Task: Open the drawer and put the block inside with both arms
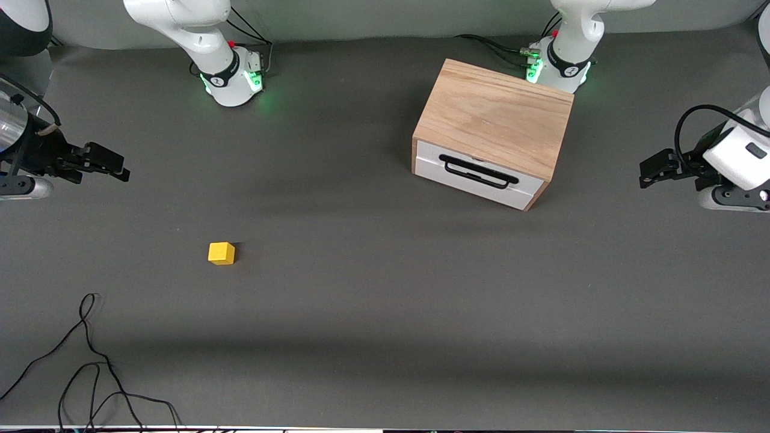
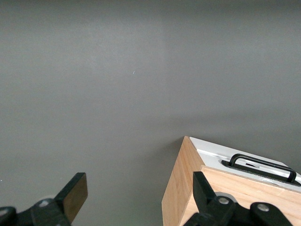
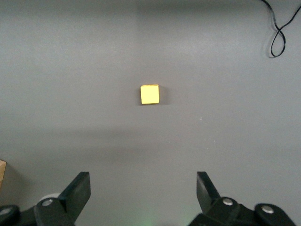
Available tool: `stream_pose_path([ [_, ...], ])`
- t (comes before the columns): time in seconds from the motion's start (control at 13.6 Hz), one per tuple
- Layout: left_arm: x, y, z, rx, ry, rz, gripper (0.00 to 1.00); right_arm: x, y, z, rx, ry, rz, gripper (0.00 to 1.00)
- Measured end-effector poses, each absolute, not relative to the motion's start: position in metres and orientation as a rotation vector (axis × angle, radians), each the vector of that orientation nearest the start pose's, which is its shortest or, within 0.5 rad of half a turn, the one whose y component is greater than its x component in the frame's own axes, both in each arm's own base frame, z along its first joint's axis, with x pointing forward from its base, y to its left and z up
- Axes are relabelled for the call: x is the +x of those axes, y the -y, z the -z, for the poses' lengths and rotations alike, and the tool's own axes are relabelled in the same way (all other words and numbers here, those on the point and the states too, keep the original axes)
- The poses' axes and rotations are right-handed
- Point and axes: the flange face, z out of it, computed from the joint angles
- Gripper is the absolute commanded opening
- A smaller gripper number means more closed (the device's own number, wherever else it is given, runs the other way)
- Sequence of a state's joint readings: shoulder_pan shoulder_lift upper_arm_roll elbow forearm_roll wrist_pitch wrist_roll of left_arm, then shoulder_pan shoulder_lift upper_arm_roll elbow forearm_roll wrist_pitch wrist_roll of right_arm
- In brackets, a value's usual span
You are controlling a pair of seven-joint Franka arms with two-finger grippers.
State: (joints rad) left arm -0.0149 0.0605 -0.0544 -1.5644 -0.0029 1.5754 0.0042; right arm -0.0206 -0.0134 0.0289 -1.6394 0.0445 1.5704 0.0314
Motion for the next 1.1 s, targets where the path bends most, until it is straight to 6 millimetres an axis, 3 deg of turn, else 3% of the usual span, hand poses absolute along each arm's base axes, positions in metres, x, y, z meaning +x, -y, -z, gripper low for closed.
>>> stream_pose_path([
  [0.44,0.5706,0.0390,-0.5938,-3.143,-0.116,-0.078,1.00,0.5532,-0.0111,-0.5889,-3.096,-0.033,-0.118,1.00],
  [1.1,0.5707,0.0391,-0.5937,-3.143,-0.116,-0.078,1.00,0.5534,-0.0111,-0.5886,-3.096,-0.033,-0.119,1.00],
])
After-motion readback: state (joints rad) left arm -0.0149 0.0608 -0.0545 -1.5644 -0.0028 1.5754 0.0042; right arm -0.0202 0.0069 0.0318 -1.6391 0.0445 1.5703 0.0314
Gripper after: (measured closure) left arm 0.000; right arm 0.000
